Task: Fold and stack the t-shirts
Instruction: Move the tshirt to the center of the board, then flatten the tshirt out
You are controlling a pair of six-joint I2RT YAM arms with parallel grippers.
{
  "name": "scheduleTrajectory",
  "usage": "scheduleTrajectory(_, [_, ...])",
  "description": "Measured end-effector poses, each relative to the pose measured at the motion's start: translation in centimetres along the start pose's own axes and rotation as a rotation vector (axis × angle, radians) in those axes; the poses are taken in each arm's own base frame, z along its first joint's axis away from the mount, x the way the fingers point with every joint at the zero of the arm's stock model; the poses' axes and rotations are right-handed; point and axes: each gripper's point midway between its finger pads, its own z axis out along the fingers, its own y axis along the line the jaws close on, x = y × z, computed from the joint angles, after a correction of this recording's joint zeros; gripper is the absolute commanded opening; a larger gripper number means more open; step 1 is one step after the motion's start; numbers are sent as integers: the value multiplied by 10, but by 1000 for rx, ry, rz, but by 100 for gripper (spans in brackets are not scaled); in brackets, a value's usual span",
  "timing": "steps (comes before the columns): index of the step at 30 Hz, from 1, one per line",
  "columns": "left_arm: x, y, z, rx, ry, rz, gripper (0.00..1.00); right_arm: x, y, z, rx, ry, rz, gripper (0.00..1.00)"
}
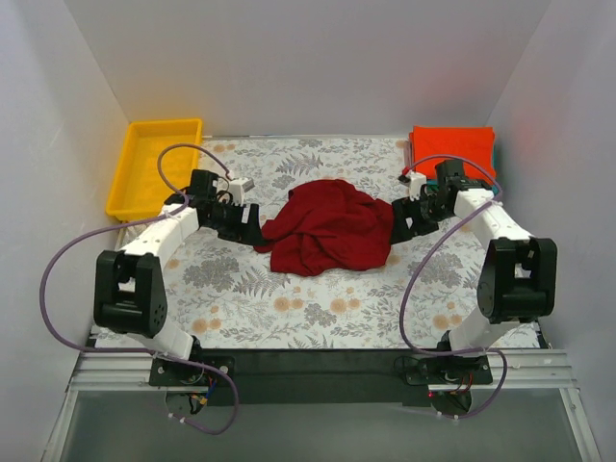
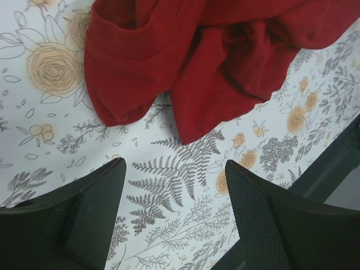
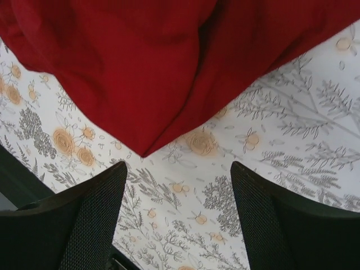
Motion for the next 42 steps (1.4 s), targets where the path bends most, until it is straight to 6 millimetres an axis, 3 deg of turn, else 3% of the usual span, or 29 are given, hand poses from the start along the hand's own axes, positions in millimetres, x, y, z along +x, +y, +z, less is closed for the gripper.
scheduleTrajectory(4, [8, 14, 31, -13, 71, -23, 67, -28, -12, 11, 6, 3, -10, 80])
scheduleTrajectory(7, [16, 26, 48, -31, 109, -45, 62, -68, -31, 19, 22, -30, -21, 80])
scheduleTrajectory(11, [16, 37, 59, -60, 122, -56, 59, -114, -56, 38, 31, -78, -29, 80])
scheduleTrajectory(15, [3, 43, 65, -83, 100, -46, 58, -137, -71, 64, 21, -83, -19, 80])
scheduleTrajectory(22, [-9, 46, 69, -90, 82, -60, 58, -166, -57, 108, -44, -82, -56, 81])
scheduleTrajectory(26, [-9, 49, 74, -91, 92, -86, 52, -183, -42, 124, -82, -99, -88, 82])
scheduleTrajectory(30, [-13, 53, 81, -93, 100, -103, 45, -185, -35, 138, -109, -90, -98, 81])
scheduleTrajectory(32, [-17, 55, 83, -93, 97, -108, 42, -183, -36, 144, -114, -81, -97, 73])
scheduleTrajectory(33, [-20, 55, 84, -92, 95, -110, 35, -180, -37, 148, -115, -74, -96, 65])
scheduleTrajectory(34, [-24, 56, 86, -93, 91, -114, 31, -178, -38, 152, -115, -66, -96, 48])
scheduleTrajectory(36, [-29, 58, 88, -93, 87, -118, 23, -174, -40, 158, -113, -53, -92, 30])
scheduleTrajectory(37, [-31, 58, 89, -93, 85, -123, 4, -172, -41, 159, -111, -49, -90, 14])
scheduleTrajectory(38, [-34, 58, 89, -94, 83, -132, 0, -171, -42, 159, -107, -44, -86, 5])
scheduleTrajectory(42, [-56, 59, 85, -107, 50, -110, 0, -178, -43, 154, -83, -57, -97, 1])
